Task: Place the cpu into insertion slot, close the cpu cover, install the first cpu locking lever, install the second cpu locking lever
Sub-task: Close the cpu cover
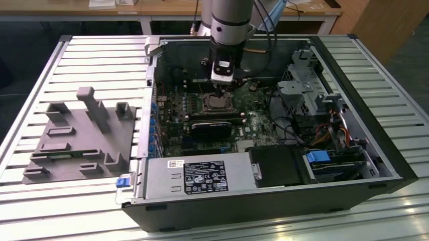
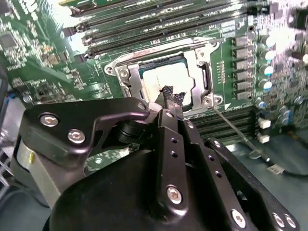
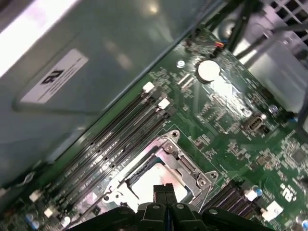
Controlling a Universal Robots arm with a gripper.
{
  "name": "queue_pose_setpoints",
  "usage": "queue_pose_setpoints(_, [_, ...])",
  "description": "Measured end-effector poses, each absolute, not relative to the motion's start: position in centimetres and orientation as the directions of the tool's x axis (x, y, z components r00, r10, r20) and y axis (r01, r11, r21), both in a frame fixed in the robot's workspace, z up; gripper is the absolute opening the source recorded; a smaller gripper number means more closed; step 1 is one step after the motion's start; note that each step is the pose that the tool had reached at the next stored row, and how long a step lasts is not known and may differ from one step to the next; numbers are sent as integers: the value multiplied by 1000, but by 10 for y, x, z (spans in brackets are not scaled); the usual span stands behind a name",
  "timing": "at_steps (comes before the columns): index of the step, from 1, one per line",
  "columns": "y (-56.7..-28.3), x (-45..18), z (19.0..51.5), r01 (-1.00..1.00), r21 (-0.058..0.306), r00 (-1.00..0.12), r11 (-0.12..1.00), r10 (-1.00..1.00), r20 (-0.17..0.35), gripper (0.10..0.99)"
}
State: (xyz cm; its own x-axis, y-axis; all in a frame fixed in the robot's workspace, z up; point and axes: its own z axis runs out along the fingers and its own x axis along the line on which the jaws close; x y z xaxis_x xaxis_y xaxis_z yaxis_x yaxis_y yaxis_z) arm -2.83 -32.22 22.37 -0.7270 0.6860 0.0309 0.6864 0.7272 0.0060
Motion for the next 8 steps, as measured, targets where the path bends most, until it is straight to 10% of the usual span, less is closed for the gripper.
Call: queue_pose_setpoints(8, [-322,-28,223,574,6,-819,819,573,31,102])
